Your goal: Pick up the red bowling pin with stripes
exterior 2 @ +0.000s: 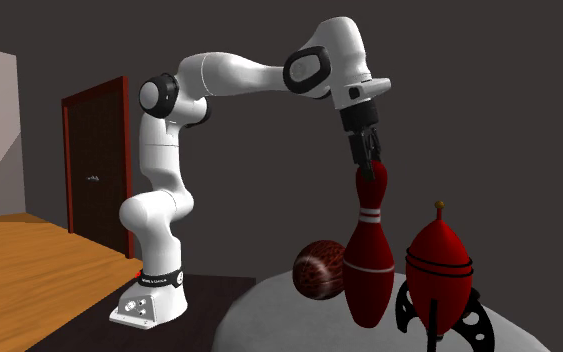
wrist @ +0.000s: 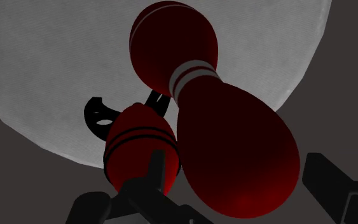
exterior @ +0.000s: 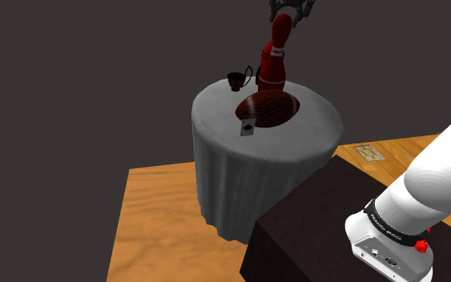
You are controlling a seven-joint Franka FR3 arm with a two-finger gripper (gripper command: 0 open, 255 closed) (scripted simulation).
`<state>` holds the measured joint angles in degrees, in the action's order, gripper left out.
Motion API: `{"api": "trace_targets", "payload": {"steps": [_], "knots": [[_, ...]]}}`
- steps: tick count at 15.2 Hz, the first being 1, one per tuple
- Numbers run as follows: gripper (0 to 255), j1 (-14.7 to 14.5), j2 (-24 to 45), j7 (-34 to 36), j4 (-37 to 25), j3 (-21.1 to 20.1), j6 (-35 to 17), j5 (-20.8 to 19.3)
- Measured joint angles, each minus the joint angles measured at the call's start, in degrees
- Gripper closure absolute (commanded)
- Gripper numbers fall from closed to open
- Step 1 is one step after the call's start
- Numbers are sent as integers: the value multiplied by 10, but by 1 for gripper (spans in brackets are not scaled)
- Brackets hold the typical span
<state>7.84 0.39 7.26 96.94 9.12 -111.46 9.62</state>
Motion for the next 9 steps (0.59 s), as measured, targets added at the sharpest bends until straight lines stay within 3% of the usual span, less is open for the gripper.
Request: {"api": "trace_targets", "payload": {"steps": [9], "knots": [[255,0,-3,-1,4,0,-3,0]]}}
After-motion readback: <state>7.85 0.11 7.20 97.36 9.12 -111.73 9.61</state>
